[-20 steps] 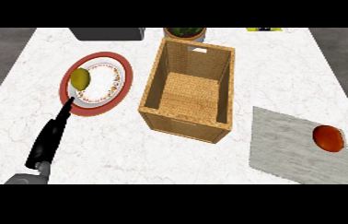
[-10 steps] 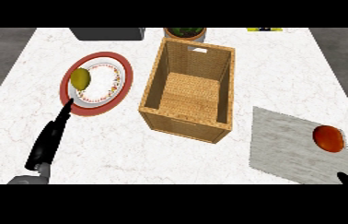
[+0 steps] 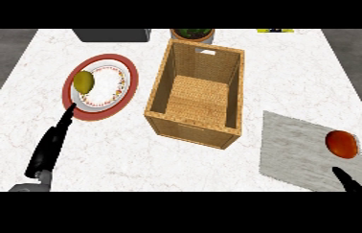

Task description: Pick the tomato from the placemat and place it in the basket

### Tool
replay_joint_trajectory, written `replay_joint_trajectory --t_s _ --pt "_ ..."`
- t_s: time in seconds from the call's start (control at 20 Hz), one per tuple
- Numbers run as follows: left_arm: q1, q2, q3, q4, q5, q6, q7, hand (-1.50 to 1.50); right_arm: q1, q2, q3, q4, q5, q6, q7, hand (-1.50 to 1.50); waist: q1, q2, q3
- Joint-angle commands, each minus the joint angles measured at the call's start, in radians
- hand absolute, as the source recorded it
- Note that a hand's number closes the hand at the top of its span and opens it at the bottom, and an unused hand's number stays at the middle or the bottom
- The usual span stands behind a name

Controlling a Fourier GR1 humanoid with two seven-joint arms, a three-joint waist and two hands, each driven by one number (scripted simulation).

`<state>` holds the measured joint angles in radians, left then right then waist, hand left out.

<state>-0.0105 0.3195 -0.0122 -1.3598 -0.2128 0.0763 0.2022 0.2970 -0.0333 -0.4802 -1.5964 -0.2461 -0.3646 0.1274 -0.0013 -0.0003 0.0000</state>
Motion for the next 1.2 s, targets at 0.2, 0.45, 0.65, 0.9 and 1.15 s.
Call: replay_joint_trajectory --t_s 0.2,0.45,0.65,0.9,1.15 --pt "0.026 -0.037 0.022 -0.059 -0.052 -0.01 0.035 0.0 -0.103 -0.048 0.0 0.093 0.026 -0.036 0.025 -1.5 0.002 0.0 0.0" --pt "-0.027 -0.05 0.038 -0.053 -0.04 -0.049 0.074 0.0 -0.224 -0.048 0.012 0.278 0.049 -0.091 -0.021 -1.5 0.003 0.001 0.0" --pt "0.043 -0.063 0.053 -0.086 -0.056 -0.054 0.031 0.0 -0.184 -0.077 -0.015 0.281 -0.01 -0.009 -0.043 -1.5 0.002 0.0 0.0" --pt "-0.003 -0.065 0.047 -0.065 -0.071 -0.056 0.062 0.0 -0.248 -0.069 -0.036 0.393 -0.012 -0.035 -0.128 -1.5 0.003 0.0 0.0" --pt "0.006 -0.068 0.063 -0.04 -0.077 -0.059 0.02 0.0 -0.267 -0.061 0.012 0.386 0.003 -0.037 -0.113 -1.5 0.003 0.0 0.0"
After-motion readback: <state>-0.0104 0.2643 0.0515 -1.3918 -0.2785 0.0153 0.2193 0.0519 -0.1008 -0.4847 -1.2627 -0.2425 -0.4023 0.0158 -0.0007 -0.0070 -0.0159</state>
